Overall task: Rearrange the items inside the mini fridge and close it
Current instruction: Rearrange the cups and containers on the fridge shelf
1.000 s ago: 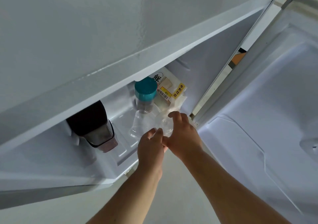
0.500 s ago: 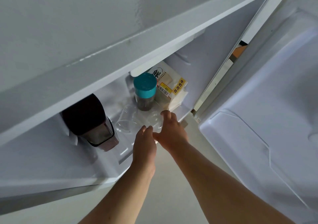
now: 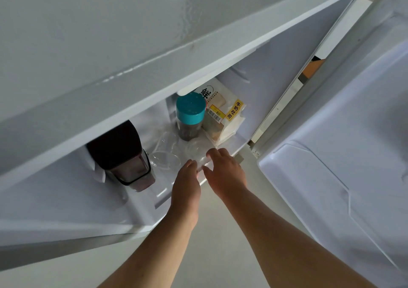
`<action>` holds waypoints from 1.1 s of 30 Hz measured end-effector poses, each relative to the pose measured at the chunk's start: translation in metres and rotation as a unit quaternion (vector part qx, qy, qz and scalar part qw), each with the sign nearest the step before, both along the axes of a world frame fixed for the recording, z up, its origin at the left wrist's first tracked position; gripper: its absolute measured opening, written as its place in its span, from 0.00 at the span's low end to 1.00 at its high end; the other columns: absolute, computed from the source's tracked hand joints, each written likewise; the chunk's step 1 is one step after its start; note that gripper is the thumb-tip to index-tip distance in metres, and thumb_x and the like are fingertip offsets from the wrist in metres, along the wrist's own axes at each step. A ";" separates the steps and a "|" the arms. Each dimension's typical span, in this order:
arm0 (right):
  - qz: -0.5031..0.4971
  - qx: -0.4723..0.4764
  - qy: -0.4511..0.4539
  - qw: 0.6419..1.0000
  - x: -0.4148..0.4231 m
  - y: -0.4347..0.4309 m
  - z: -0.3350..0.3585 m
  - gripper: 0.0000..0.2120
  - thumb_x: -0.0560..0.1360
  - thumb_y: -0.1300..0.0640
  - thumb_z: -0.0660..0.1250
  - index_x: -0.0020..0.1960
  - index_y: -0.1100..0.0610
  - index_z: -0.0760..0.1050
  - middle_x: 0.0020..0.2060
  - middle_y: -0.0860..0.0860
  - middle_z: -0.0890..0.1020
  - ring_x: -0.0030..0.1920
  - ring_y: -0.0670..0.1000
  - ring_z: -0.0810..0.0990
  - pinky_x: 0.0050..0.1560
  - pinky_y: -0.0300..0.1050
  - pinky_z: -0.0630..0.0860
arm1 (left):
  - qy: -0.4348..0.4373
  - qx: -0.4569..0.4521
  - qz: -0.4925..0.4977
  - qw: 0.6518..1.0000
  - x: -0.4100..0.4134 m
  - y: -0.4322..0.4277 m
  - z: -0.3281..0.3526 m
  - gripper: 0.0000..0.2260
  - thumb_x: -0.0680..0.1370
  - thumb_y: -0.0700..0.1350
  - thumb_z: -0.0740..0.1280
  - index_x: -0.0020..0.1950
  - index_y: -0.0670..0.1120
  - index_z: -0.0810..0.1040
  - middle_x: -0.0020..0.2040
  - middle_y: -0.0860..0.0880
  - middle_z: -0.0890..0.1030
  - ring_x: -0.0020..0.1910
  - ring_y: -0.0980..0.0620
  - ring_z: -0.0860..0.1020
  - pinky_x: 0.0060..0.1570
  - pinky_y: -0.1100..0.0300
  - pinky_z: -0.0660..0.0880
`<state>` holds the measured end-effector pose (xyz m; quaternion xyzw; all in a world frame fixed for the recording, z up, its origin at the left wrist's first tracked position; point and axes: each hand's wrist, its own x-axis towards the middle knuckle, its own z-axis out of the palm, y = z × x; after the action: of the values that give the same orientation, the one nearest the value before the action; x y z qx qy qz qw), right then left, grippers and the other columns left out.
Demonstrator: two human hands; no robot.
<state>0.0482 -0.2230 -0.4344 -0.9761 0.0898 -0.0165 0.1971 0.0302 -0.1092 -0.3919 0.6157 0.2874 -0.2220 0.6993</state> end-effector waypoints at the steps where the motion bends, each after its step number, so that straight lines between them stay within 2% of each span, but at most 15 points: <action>1: 0.004 -0.001 0.004 1.000 -0.001 -0.001 0.001 0.18 0.78 0.43 0.71 0.65 0.41 0.70 0.60 0.46 0.81 0.55 0.53 0.82 0.48 0.50 0.82 | -0.001 -0.002 0.004 1.000 0.001 0.000 -0.002 0.12 0.76 0.60 0.60 0.50 0.59 0.81 0.57 0.56 0.83 0.64 0.53 0.77 0.70 0.51 0.70; 4: 0.014 -0.013 0.018 1.000 -0.006 -0.004 0.008 0.19 0.80 0.45 0.68 0.70 0.42 0.70 0.64 0.47 0.79 0.61 0.54 0.80 0.54 0.52 0.82 | -0.014 0.003 0.008 1.000 0.001 0.002 -0.003 0.10 0.82 0.55 0.61 0.55 0.57 0.81 0.59 0.54 0.83 0.65 0.52 0.78 0.71 0.49 0.71; 7: 0.023 -0.033 -0.007 0.999 -0.010 0.005 0.021 0.19 0.80 0.52 0.66 0.70 0.45 0.72 0.62 0.49 0.78 0.60 0.55 0.79 0.54 0.53 0.81 | -0.041 0.036 0.044 0.997 -0.006 0.007 0.001 0.07 0.83 0.48 0.62 0.53 0.58 0.79 0.56 0.52 0.84 0.55 0.53 0.84 0.64 0.47 0.78; 9: 0.017 0.030 -0.019 0.999 -0.005 0.020 0.033 0.14 0.79 0.54 0.65 0.64 0.45 0.74 0.58 0.47 0.80 0.55 0.52 0.80 0.48 0.48 0.80 | -0.049 0.060 0.105 0.991 -0.012 0.011 0.006 0.07 0.81 0.46 0.64 0.58 0.52 0.78 0.56 0.47 0.85 0.50 0.49 0.86 0.59 0.44 0.82; 11: -0.005 0.151 0.017 0.988 0.008 0.038 0.045 0.09 0.79 0.52 0.66 0.59 0.43 0.76 0.54 0.43 0.81 0.50 0.47 0.81 0.42 0.39 0.76 | -0.057 0.058 0.152 0.985 -0.014 0.016 0.011 0.14 0.78 0.49 0.67 0.63 0.50 0.75 0.58 0.47 0.83 0.52 0.45 0.86 0.59 0.41 0.82; 13: -0.024 0.264 0.068 0.962 0.019 0.052 0.054 0.09 0.79 0.52 0.66 0.58 0.42 0.76 0.53 0.42 0.81 0.49 0.45 0.79 0.40 0.33 0.69 | -0.066 0.044 0.177 0.981 -0.010 0.020 0.017 0.18 0.76 0.53 0.68 0.64 0.51 0.75 0.61 0.48 0.82 0.56 0.45 0.85 0.60 0.40 0.81; 16: -0.023 0.306 0.101 0.947 0.024 0.061 0.055 0.09 0.80 0.54 0.64 0.56 0.42 0.76 0.54 0.43 0.83 0.49 0.44 0.79 0.38 0.31 0.67 | -0.061 0.076 0.159 0.983 0.004 0.023 0.021 0.22 0.77 0.60 0.65 0.65 0.50 0.80 0.59 0.49 0.86 0.58 0.47 0.84 0.65 0.40 0.78; 18: -0.022 0.307 0.106 0.945 0.022 0.061 0.054 0.10 0.80 0.56 0.63 0.55 0.42 0.77 0.54 0.45 0.84 0.45 0.40 0.79 0.34 0.28 0.68 | -0.041 0.083 0.152 0.984 0.014 0.023 0.022 0.16 0.80 0.61 0.64 0.58 0.53 0.83 0.52 0.51 0.88 0.55 0.49 0.85 0.64 0.42 0.78; 20: -0.025 0.317 0.107 0.942 0.018 0.060 0.052 0.12 0.79 0.59 0.62 0.55 0.46 0.79 0.54 0.46 0.85 0.46 0.42 0.80 0.36 0.32 0.70 | -0.035 0.089 0.148 0.984 0.021 0.021 0.024 0.10 0.81 0.58 0.65 0.49 0.56 0.83 0.48 0.53 0.88 0.51 0.51 0.85 0.61 0.45 0.81; 22: -0.028 0.327 0.108 0.938 0.015 0.057 0.051 0.13 0.77 0.60 0.62 0.56 0.48 0.81 0.53 0.46 0.85 0.49 0.46 0.82 0.40 0.37 0.72 | -0.045 0.100 0.150 0.983 0.024 0.021 0.025 0.08 0.82 0.52 0.65 0.49 0.54 0.83 0.50 0.52 0.87 0.54 0.47 0.85 0.60 0.43 0.81; 25: -0.073 0.359 0.105 0.924 0.013 0.052 0.054 0.09 0.79 0.52 0.66 0.59 0.47 0.77 0.51 0.44 0.83 0.49 0.46 0.83 0.43 0.38 0.78 | -0.074 0.107 0.151 0.980 0.018 0.020 0.028 0.11 0.82 0.45 0.62 0.58 0.45 0.83 0.57 0.44 0.86 0.54 0.42 0.85 0.57 0.41 0.82; 27: -0.128 0.398 0.103 0.902 0.014 0.048 0.059 0.22 0.76 0.39 0.70 0.65 0.47 0.71 0.53 0.44 0.83 0.47 0.48 0.86 0.48 0.46 0.83 | -0.090 0.084 0.160 0.979 0.005 0.017 0.030 0.09 0.82 0.44 0.61 0.53 0.50 0.81 0.53 0.48 0.86 0.44 0.47 0.88 0.48 0.47 0.84; 29: -0.149 0.418 0.093 0.891 0.014 0.043 0.064 0.35 0.70 0.30 0.72 0.68 0.47 0.67 0.53 0.42 0.83 0.47 0.47 0.85 0.44 0.44 0.83 | -0.094 0.069 0.168 0.979 -0.008 0.015 0.028 0.09 0.82 0.43 0.60 0.50 0.53 0.79 0.50 0.53 0.85 0.37 0.54 0.87 0.41 0.55 0.81; 31: -0.140 0.402 0.077 0.901 0.010 0.038 0.067 0.37 0.69 0.28 0.72 0.69 0.46 0.67 0.49 0.37 0.79 0.47 0.43 0.83 0.42 0.40 0.80 | -0.091 0.051 0.158 0.982 -0.013 0.016 0.021 0.10 0.83 0.42 0.60 0.50 0.53 0.79 0.50 0.52 0.85 0.38 0.54 0.87 0.38 0.60 0.81; 33: -0.139 0.371 0.048 0.917 0.007 0.032 0.067 0.35 0.70 0.31 0.73 0.69 0.45 0.68 0.49 0.35 0.77 0.50 0.43 0.81 0.46 0.42 0.81 | -0.076 0.012 0.146 0.986 -0.009 0.017 0.018 0.09 0.84 0.41 0.62 0.52 0.50 0.81 0.49 0.50 0.87 0.41 0.53 0.87 0.37 0.62 0.82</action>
<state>0.0556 -0.1913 -0.3673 -0.8099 0.2336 0.0375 0.5367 0.0212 -0.0926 -0.3743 0.5900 0.3233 -0.0668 0.7368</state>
